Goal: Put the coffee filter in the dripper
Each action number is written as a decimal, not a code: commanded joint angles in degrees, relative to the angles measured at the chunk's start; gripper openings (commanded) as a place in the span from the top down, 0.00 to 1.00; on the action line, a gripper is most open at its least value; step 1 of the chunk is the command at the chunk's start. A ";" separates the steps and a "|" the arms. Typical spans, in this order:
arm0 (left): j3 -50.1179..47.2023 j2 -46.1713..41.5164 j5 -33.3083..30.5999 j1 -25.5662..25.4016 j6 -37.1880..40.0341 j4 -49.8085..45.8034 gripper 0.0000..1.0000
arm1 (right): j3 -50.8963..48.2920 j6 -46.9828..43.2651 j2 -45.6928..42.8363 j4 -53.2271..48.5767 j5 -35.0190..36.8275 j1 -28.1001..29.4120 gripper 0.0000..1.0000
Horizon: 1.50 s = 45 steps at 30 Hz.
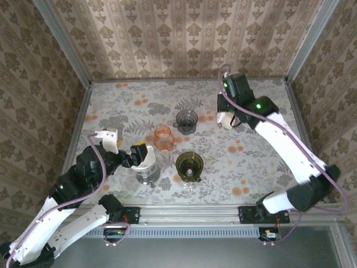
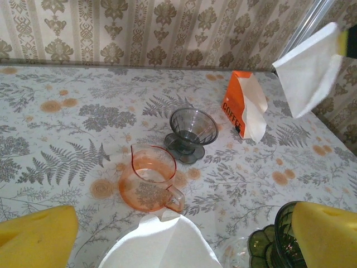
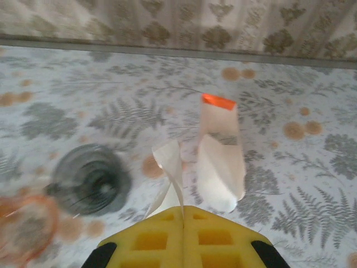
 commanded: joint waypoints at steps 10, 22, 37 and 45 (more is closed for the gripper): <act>0.40 -1.11 2.47 0.31 2.69 0.39 0.00 | 9.68 10.54 -7.22 -33.17 -15.79 17.52 1.00; -0.41 -1.81 3.81 0.29 3.04 1.23 0.00 | 25.89 15.54 6.36 -52.55 -25.14 22.78 1.00; -1.91 -4.19 5.82 0.34 3.68 2.33 0.00 | 33.70 12.76 20.61 -55.06 -25.75 20.19 1.00; -2.77 -4.77 6.97 0.33 3.46 2.92 0.00 | 35.97 12.71 25.51 -57.20 -22.39 20.05 1.00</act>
